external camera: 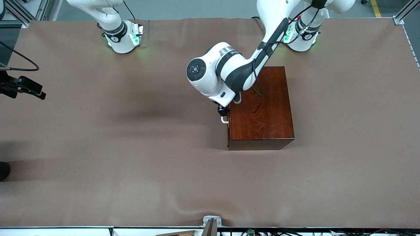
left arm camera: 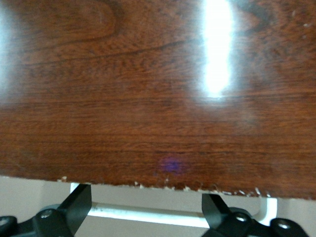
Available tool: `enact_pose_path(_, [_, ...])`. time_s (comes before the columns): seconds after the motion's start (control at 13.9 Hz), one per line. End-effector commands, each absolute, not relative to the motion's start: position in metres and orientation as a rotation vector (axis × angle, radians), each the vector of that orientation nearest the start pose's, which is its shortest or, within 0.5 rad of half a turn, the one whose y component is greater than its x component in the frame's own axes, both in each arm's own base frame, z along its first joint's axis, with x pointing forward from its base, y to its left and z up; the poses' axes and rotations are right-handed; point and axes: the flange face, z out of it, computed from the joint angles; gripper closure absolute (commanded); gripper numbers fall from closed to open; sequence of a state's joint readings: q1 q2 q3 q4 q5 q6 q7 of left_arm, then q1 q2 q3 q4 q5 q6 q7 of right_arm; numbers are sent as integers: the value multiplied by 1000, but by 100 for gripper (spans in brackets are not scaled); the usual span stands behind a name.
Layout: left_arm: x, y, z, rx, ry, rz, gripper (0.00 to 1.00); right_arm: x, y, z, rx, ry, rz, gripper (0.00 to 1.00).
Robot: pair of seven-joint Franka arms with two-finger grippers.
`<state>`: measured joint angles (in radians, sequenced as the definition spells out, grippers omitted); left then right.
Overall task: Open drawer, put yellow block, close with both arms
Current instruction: 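Lift the left gripper away from the closed box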
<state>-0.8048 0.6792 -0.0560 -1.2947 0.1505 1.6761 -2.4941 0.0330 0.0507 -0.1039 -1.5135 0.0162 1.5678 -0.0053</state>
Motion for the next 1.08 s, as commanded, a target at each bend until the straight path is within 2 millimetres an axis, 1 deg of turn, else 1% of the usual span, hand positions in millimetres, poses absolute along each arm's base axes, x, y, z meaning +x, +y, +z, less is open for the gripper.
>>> enact_pose_path(0.0, [490,-501,380,2317,2430,287,0,564,-37,629,-3126,112,-25,0])
enact_pose_path(0.07, [497,-490,408,2323,2378,274,0,564,-37,629,-3128,112,-25,0])
enact_pose_path(0.14, [505,-479,423,2349,2336,261,0,564,-38,629,-3126,115,-25,0])
enact_pose_path(0.22, [517,-465,426,2367,2319,250,0,564,-38,629,-3126,115,-25,0])
enact_pose_path(0.29, [530,-448,435,2383,2294,243,0,564,-38,630,-3128,115,-27,0])
enact_pose_path(0.51, [580,-374,457,2396,2264,211,0,564,-38,630,-3128,115,-27,0])
enact_pose_path(0.58, [593,-350,467,2417,2227,200,0,564,-38,630,-3126,115,-27,0])
enact_pose_path(0.79, [630,-279,478,2515,2091,166,0,565,-36,629,-3128,110,-25,0])
enact_pose_path(0.87, [641,-253,485,2542,2030,162,0,565,-36,629,-3127,110,-23,0])
enact_pose_path(0.94, [649,-233,491,2566,1972,167,0,564,-36,628,-3127,110,-20,0])
enact_pose_path(1.01, [653,-217,487,2625,1914,153,0,564,-36,628,-3127,110,-18,0])
